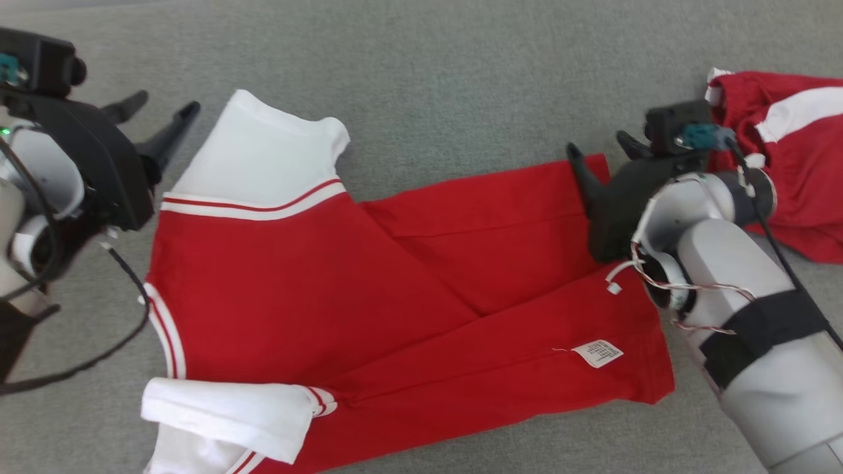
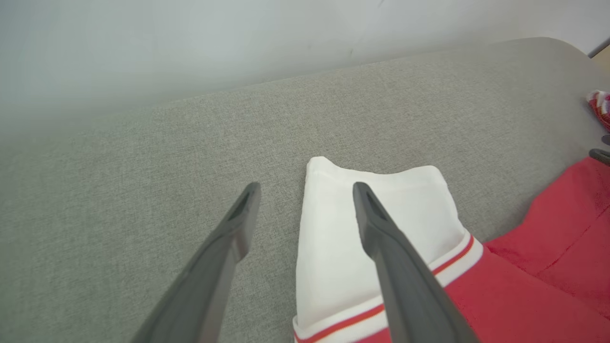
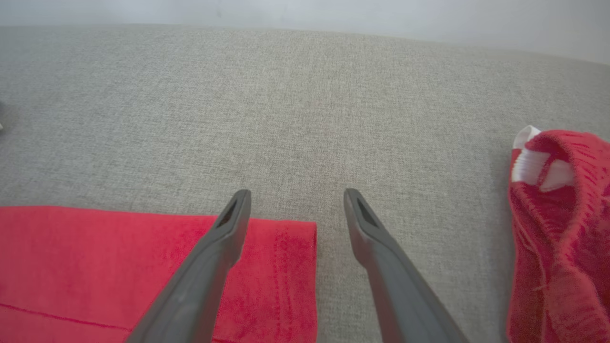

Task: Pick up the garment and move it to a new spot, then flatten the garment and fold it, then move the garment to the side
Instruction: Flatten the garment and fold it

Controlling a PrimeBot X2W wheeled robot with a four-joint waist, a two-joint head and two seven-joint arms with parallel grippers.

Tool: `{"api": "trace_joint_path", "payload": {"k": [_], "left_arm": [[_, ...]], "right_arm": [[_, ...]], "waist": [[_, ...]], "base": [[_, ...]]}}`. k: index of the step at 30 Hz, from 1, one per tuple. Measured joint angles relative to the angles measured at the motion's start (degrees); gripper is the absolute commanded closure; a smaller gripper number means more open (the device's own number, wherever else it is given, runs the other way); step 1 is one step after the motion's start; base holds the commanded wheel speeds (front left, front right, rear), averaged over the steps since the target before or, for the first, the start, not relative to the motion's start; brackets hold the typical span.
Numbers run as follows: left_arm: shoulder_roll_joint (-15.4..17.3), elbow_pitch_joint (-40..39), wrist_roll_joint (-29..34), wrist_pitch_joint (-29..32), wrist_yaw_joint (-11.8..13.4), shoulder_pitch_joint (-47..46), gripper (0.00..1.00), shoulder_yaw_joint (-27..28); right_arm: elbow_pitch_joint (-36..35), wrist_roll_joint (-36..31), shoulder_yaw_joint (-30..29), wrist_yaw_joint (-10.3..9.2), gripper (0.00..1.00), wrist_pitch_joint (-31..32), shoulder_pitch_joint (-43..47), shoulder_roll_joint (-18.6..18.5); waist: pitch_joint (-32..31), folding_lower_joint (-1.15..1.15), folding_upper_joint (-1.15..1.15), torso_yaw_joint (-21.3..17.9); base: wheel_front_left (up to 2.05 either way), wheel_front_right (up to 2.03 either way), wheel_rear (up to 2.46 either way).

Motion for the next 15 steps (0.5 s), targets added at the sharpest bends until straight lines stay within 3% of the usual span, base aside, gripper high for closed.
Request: {"api": "trace_joint_path", "payload": {"k": [5, 15], "left_arm": [[2.55, 1.21, -0.81, 0.73, 0.00, -3.08, 0.00, -3.28], [4.13, 2.46, -4.70, 0.63, 0.00, -6.65, 0.00, -7.93]], "right_arm": [[1.31, -0.59, 1.78, 0.01, 0.00, 0.99, -2.53, 2.33], [2.69, -1.68, 3.90, 0.29, 0.00, 1.71, -5.36, 4.39]], "waist": [[1.90, -0.01, -0.01, -1.73], [4.83, -0.01, -0.01, -5.19]], "base": [[0.00, 0.00, 0.00], [0.00, 0.00, 0.00]]}}
